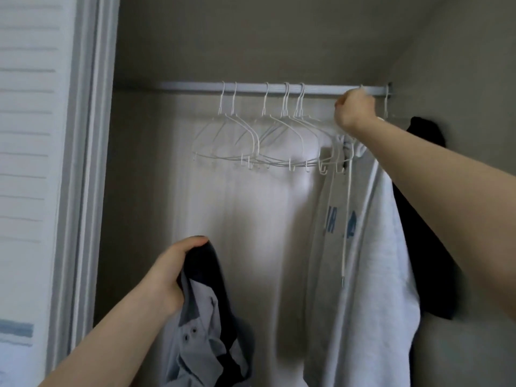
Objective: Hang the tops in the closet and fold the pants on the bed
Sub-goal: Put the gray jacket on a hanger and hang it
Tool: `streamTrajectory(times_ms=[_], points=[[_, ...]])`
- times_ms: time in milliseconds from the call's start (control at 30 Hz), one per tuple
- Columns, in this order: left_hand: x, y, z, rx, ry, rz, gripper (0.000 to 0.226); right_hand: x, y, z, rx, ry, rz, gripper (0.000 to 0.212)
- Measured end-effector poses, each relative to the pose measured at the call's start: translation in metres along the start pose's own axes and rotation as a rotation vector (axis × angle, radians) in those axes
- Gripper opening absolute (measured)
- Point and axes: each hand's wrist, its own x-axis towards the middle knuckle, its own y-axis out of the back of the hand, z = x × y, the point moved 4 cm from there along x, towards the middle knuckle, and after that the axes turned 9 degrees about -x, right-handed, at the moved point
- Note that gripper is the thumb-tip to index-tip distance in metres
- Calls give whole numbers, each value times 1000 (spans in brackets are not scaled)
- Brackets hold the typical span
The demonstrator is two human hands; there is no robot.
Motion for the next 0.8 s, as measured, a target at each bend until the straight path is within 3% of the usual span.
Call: streamTrajectory(times_ms=[233, 333, 467, 533, 667, 800], points=[[24, -2, 14, 53, -21, -32, 35, 27, -49, 15, 85, -111, -334, 30], [32, -1, 18, 72, -27, -27, 34, 34, -64, 19, 139, -147, -388, 29], [39, 2, 18, 86, 10, 2, 36, 48, -68, 19, 278, -148, -335, 24], [42, 3, 16, 99, 12, 3, 35, 51, -65, 19, 370, -218, -257, 6], [44, 2, 14, 110, -9, 10, 33, 55, -52, 25, 455, -279, -116, 29], [35, 0, 14, 114, -25, 21, 36, 28, -38, 30, 542, -331, -127, 35]])
